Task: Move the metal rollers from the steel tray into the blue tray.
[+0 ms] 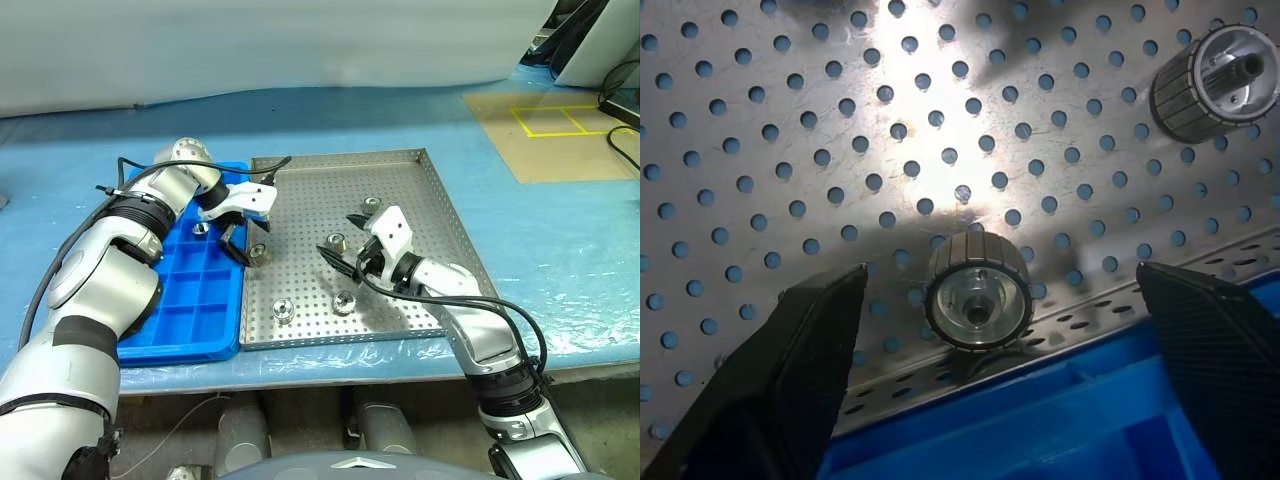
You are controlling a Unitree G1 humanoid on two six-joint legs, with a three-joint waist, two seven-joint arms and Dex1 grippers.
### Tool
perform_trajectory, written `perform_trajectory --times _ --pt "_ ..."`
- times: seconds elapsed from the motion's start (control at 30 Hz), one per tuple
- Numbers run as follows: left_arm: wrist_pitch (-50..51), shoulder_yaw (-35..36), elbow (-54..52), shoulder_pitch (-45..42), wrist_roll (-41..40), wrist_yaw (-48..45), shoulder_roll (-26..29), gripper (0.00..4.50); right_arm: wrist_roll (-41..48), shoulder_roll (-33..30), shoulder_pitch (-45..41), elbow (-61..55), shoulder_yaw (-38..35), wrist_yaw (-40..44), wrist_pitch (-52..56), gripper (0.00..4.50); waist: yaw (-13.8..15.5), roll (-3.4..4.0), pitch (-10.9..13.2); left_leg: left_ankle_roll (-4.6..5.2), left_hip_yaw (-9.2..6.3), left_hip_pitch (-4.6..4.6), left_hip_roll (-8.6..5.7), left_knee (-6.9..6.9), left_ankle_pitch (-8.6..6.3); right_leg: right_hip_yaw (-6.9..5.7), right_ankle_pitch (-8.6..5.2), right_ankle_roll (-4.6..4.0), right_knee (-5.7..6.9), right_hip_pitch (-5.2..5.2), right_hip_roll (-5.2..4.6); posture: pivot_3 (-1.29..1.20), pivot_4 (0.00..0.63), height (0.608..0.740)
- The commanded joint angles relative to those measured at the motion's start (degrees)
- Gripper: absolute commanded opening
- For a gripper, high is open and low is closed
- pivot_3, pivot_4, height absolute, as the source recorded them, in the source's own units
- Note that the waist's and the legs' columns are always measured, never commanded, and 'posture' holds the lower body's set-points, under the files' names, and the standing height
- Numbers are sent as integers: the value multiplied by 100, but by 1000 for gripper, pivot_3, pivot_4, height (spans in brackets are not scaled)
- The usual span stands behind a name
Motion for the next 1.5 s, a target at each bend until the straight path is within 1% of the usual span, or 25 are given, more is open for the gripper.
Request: perform_trajectory --times 0.03,0.13,0.23,0.33,0.43,0.5,0.6,0.73,0.87,0.93,1.03,1.13,1.3,1.37,1.5 --pt "186 -326 -294 63 -204 -30 228 4479 -15 22 2 -233 -16 -62 -73 4500 -3 0 0 0 0 0 0 0 0 0 0 0 0 1 0 -381 150 740" --pt "353 -386 -403 110 -247 -30 195 4479 -38 21 43 -241 -16 -99 -81 4500 -11 0 0 -1 4 7 0 -3 0 3 0 0 0 2 0 -383 150 740" --pt "360 -234 -404 154 -138 -30 57 4479 -45 0 86 -279 -8 -119 -69 4500 -10 0 0 -1 5 9 0 -3 0 4 0 0 -1 6 0 -386 150 740" --pt "384 258 -367 141 -184 28 -245 4479 -50 -41 117 -298 -20 -113 -64 4500 -7 0 0 0 5 12 -1 -3 0 4 0 0 -7 13 0 -391 150 740" --pt "444 930 -434 145 -550 152 -594 4479 -41 -79 147 -354 -48 -116 -31 4500 3 0 0 2 5 10 -1 -1 -1 3 0 0 -13 18 0 -398 150 740" --pt "471 1150 -501 180 -583 71 -695 4479 43 -72 194 -467 -144 -152 53 4500 6 0 0 4 5 9 -2 -1 -2 3 0 0 -15 19 -1 -400 150 740" --pt "346 1248 -535 329 -376 205 -783 4479 480 -82 463 -928 -659 -210 315 4500 0 0 0 9 5 13 -2 -7 -5 3 1 1 -25 24 0 -417 150 740" --pt "157 1301 -459 558 -147 486 -998 4479 754 -307 888 -1369 -1225 -238 571 4500 -10 0 0 25 6 21 -4 -10 -15 3 1 1 -48 40 0 -449 150 740" --pt "-149 1469 -21 622 59 1360 -1458 4479 979 -457 1062 -1608 -1701 -319 711 4500 -17 0 0 31 9 19 -5 -3 -18 4 2 3 -51 44 -2 -491 150 740" --pt "-250 1613 254 615 73 1778 -1725 4479 1044 -513 1160 -1783 -1817 -378 810 4500 -38 0 0 45 9 20 -5 2 -27 4 4 7 -51 47 -2 -509 150 740" --pt "-379 1814 539 522 106 2262 -1987 4479 1102 -555 1332 -2036 -1830 -450 935 4500 -130 0 0 49 9 21 -5 3 -29 4 5 9 -51 49 -2 -531 150 740" --pt "-354 2011 773 367 88 2462 -2147 4479 1106 -619 1542 -2226 -1847 -504 1002 4500 -187 0 0 53 9 20 -5 2 -31 4 6 11 -57 49 -1 -541 150 740" --pt "-472 2015 1070 437 347 2750 -2295 4479 951 -724 1633 -2145 -1713 -580 915 4500 -295 1 -1 55 9 20 -9 3 -33 5 5 17 -62 49 -2 -552 150 740" --pt "-432 1938 1139 493 499 2739 -2329 4479 881 -734 1611 -2129 -1633 -638 913 4500 -315 1 0 55 9 19 -9 3 -33 4 5 19 -64 49 -2 -553 150 740" --pt "-401 1964 1141 510 596 2402 -2327 4479 826 -776 1576 -2096 -1598 -678 920 4500 -316 1 0 58 8 11 -8 1 -35 2 6 21 -72 47 -2 -552 150 740"
